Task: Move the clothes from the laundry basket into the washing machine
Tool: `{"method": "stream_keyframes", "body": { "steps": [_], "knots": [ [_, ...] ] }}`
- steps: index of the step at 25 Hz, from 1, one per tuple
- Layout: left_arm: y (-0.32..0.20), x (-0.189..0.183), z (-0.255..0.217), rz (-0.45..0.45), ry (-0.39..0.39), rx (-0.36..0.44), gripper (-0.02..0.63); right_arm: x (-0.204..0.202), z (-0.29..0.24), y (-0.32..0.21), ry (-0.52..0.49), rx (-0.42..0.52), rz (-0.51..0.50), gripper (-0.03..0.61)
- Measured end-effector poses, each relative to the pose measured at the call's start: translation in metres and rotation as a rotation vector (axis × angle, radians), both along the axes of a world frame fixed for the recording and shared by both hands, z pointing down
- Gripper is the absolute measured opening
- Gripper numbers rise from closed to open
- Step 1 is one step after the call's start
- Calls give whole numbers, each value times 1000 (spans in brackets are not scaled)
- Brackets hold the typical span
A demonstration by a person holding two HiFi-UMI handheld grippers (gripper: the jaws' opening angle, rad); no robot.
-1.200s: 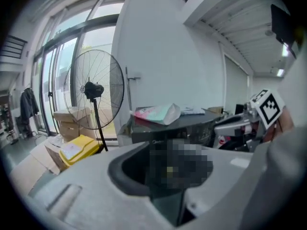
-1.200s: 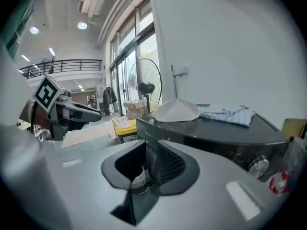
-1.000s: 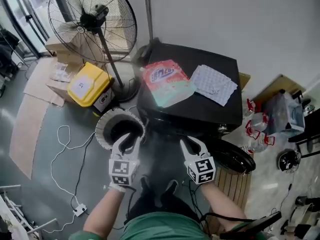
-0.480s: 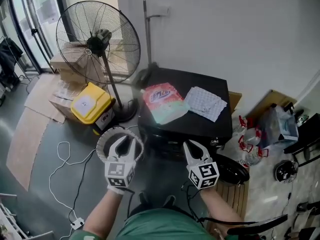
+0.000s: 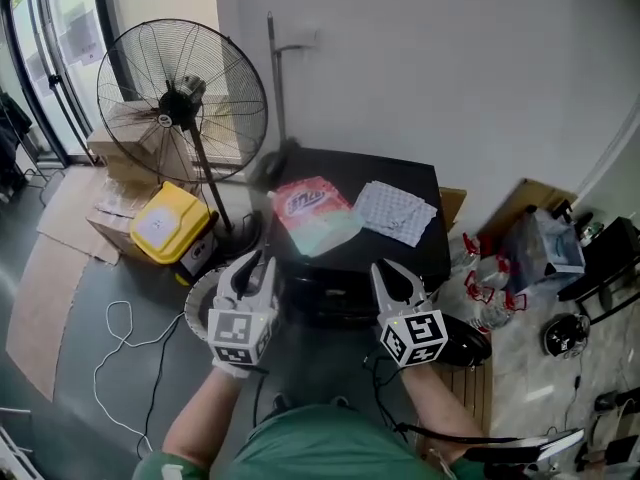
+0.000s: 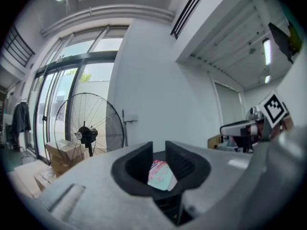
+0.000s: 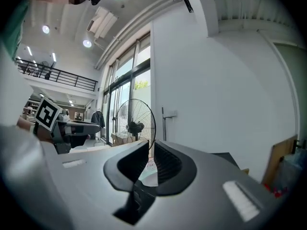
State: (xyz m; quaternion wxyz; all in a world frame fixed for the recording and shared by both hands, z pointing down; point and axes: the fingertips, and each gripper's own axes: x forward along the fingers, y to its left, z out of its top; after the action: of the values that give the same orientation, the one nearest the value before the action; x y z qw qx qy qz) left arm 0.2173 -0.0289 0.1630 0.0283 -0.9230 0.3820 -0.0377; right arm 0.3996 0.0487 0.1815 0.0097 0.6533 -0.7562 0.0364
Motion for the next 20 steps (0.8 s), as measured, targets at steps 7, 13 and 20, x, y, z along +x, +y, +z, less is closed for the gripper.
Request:
{"method": "stream_keyframes", "body": {
  "steps": [7, 13, 20],
  "knots": [
    [-5, 8, -7, 26, -6, 21, 77, 2, -8, -6, -4, 16, 13, 35],
    [-3, 5, -3, 31, -11, 11, 75, 0, -7, -3, -18, 16, 16, 35],
    [-1, 7, -1, 39, -17, 4, 75, -3, -8, 0, -17, 17, 6, 31]
  ]
}}
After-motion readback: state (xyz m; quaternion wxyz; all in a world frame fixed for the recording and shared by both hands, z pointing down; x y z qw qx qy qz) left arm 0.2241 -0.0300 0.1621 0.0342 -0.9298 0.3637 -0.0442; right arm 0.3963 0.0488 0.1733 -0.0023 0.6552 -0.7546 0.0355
